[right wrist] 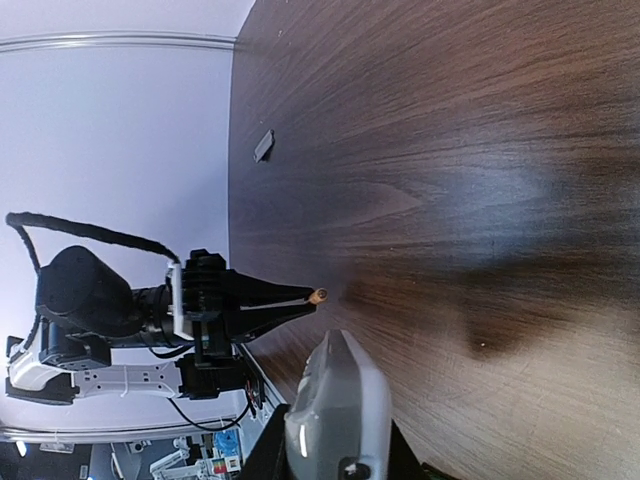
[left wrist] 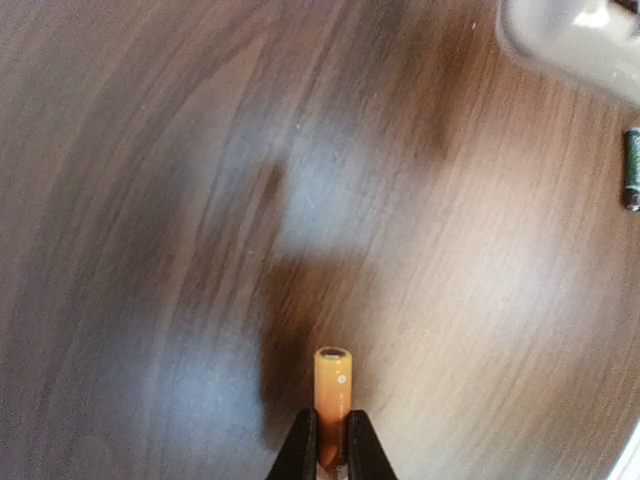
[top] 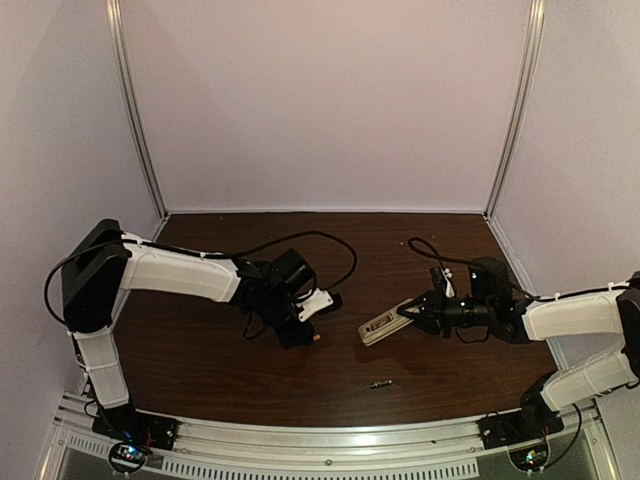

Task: Load the batteries into the remote control
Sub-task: Pick up the battery from the center of the board, then place the battery in the battery compartment.

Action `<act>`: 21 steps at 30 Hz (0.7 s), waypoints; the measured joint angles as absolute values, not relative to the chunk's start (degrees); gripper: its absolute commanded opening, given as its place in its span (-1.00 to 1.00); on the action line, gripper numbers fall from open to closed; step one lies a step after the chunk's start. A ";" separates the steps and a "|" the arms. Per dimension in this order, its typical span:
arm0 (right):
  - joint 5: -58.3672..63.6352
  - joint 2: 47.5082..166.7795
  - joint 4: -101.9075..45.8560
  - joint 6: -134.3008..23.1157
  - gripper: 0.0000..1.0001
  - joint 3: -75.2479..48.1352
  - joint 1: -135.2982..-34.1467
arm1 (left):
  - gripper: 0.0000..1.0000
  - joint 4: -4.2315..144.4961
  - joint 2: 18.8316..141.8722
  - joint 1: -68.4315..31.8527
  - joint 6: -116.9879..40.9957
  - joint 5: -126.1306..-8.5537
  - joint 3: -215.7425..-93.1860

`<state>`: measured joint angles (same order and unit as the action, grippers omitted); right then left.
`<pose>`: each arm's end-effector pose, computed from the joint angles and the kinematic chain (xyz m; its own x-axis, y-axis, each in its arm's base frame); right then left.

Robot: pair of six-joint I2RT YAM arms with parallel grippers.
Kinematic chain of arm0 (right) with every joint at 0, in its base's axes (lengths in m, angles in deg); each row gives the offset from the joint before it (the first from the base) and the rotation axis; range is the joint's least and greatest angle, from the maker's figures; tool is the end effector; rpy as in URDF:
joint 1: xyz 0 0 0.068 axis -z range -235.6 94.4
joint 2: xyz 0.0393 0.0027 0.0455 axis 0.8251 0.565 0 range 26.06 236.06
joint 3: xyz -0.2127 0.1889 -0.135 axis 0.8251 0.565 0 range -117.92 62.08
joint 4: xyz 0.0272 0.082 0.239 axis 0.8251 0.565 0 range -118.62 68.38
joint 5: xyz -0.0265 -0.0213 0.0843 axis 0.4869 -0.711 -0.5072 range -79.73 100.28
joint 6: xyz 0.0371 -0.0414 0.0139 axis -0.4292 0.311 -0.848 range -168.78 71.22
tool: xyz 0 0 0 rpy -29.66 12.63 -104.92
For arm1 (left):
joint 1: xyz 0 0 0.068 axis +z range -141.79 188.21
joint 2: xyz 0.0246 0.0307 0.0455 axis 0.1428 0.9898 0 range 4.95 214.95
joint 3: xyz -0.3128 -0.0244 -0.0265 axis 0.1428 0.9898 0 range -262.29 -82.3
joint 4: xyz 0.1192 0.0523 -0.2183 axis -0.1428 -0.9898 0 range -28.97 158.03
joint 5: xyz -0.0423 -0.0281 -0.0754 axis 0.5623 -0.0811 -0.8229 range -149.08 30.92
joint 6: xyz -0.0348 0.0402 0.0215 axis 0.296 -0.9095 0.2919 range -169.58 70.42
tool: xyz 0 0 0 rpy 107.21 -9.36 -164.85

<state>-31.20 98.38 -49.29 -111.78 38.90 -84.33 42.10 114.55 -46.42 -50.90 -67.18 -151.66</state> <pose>0.1791 0.1289 0.2164 -0.9656 0.2320 -0.1177 -0.0227 0.3753 0.9266 0.2205 -0.3205 0.1911 -0.5099 0.7579 -0.4068 0.8523 0.5093 -0.1195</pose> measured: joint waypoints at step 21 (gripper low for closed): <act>-27.13 107.36 -62.03 -121.94 -1.00 38.88 -93.29 | -1.00 45.79 105.54 -54.36 -40.36 -67.81 -152.86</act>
